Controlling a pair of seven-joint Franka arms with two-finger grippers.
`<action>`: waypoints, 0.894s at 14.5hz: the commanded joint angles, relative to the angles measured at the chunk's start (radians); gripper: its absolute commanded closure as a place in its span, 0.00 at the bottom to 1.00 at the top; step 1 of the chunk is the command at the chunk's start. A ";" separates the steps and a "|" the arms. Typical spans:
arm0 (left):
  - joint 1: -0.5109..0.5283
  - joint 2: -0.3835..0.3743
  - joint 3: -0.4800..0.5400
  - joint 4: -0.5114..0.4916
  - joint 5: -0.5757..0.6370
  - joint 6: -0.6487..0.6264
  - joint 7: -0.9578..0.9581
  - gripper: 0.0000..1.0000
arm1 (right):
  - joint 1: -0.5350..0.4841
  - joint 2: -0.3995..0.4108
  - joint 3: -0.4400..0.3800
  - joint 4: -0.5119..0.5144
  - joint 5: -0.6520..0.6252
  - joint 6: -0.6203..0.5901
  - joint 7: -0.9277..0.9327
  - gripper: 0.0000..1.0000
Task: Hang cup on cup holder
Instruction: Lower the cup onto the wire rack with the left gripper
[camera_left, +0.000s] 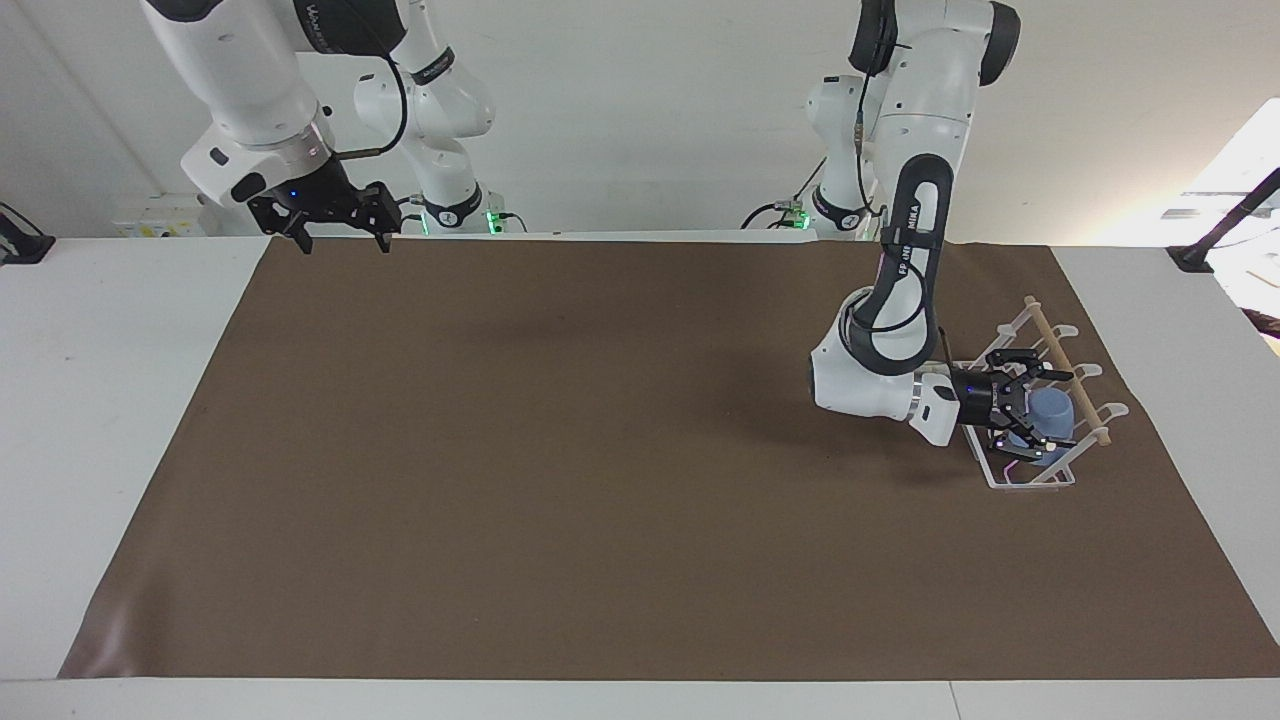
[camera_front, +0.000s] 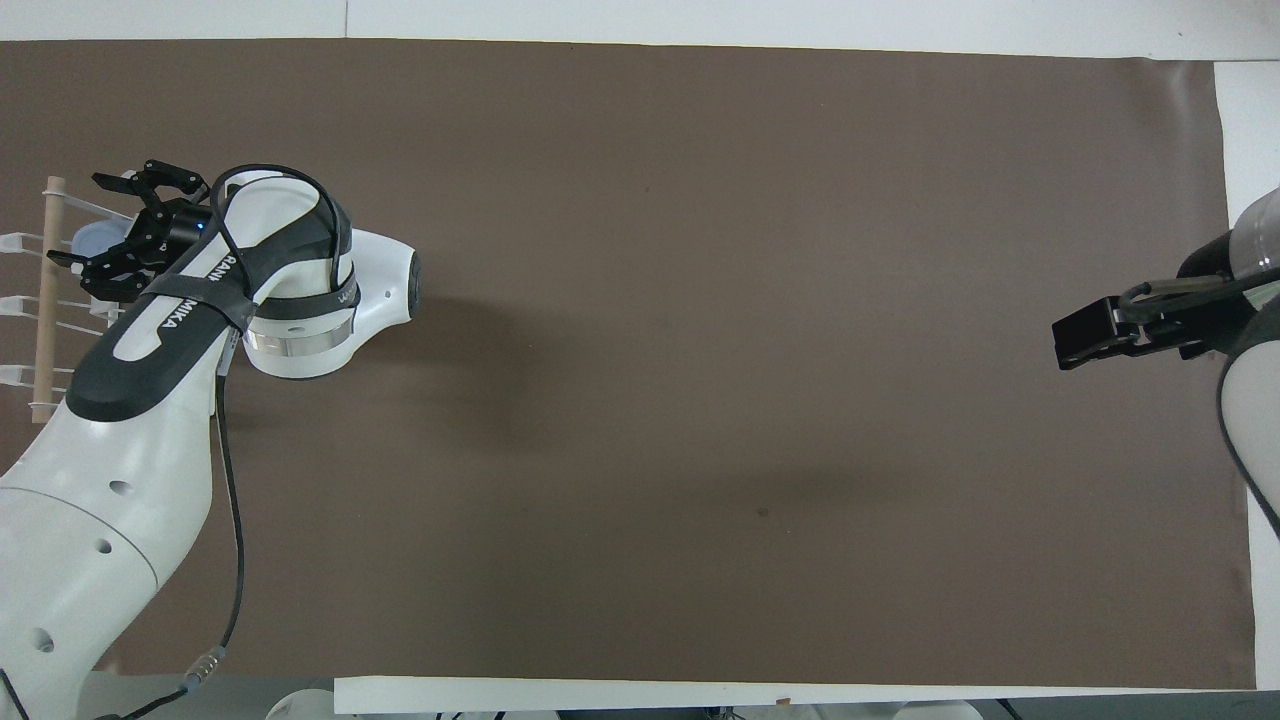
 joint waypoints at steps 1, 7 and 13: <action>-0.029 -0.077 -0.002 0.065 -0.108 -0.003 0.033 0.00 | -0.016 -0.031 0.003 -0.037 0.018 0.000 -0.023 0.01; -0.019 -0.316 0.004 0.109 -0.428 0.043 0.524 0.00 | -0.014 -0.031 0.003 -0.036 0.018 0.001 -0.023 0.01; 0.170 -0.433 0.012 0.156 -0.760 0.175 1.015 0.00 | -0.014 -0.031 0.003 -0.034 0.018 0.001 -0.023 0.01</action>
